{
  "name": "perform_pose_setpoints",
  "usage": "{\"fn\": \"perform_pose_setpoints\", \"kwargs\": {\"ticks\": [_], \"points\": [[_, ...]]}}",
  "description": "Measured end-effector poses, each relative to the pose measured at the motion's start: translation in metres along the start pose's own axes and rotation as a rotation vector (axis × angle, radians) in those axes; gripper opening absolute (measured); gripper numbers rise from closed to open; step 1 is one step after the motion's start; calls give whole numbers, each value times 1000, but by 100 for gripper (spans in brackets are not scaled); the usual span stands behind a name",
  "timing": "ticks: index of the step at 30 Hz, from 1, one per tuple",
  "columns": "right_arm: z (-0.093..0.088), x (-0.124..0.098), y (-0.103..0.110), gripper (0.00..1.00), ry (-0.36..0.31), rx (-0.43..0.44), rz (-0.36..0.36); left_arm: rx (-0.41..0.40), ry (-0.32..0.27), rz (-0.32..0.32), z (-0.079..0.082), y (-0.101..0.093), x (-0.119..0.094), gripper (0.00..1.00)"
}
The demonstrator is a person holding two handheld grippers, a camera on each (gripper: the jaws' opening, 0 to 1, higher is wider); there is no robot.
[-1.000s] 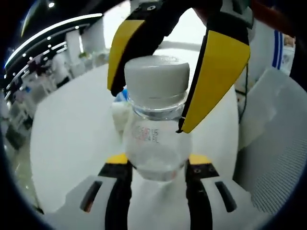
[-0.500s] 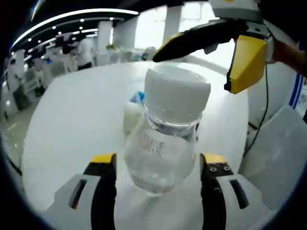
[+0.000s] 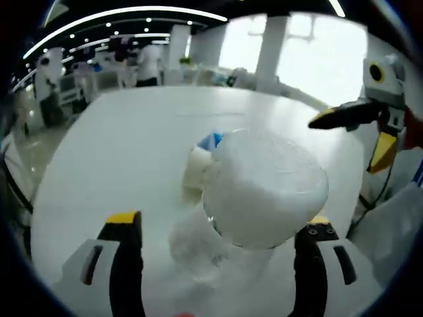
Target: Arrange the tabletop items into an orderly group along one side of the table until the central work area is clear of visible clutter.
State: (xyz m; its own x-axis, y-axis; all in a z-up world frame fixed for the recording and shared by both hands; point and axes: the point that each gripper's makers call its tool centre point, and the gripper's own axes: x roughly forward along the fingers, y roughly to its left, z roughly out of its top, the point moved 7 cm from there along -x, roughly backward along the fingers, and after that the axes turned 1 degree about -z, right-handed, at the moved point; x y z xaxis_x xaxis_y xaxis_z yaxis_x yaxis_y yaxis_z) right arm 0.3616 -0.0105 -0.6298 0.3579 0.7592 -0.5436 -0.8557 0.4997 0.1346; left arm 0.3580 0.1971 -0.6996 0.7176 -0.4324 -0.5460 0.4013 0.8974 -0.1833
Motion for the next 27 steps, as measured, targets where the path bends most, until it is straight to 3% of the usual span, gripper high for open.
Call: {"fn": "perform_pose_setpoints", "kwargs": {"ticks": [5,11,17,27], "points": [[-20,-11,-4,78,5,25,-23,24,5,-7,-1,-11,6,92],[-35,-22,-6,85,-4,50,-58,16,3,74,-1,-12,12,92],[-53,-35,-7,86,-23,100,-86,34,-3,106,-2,-13,16,91],[-74,-51,-7,84,-40,188,-123,-56,-27,247,-9,-7,14,74]]}}
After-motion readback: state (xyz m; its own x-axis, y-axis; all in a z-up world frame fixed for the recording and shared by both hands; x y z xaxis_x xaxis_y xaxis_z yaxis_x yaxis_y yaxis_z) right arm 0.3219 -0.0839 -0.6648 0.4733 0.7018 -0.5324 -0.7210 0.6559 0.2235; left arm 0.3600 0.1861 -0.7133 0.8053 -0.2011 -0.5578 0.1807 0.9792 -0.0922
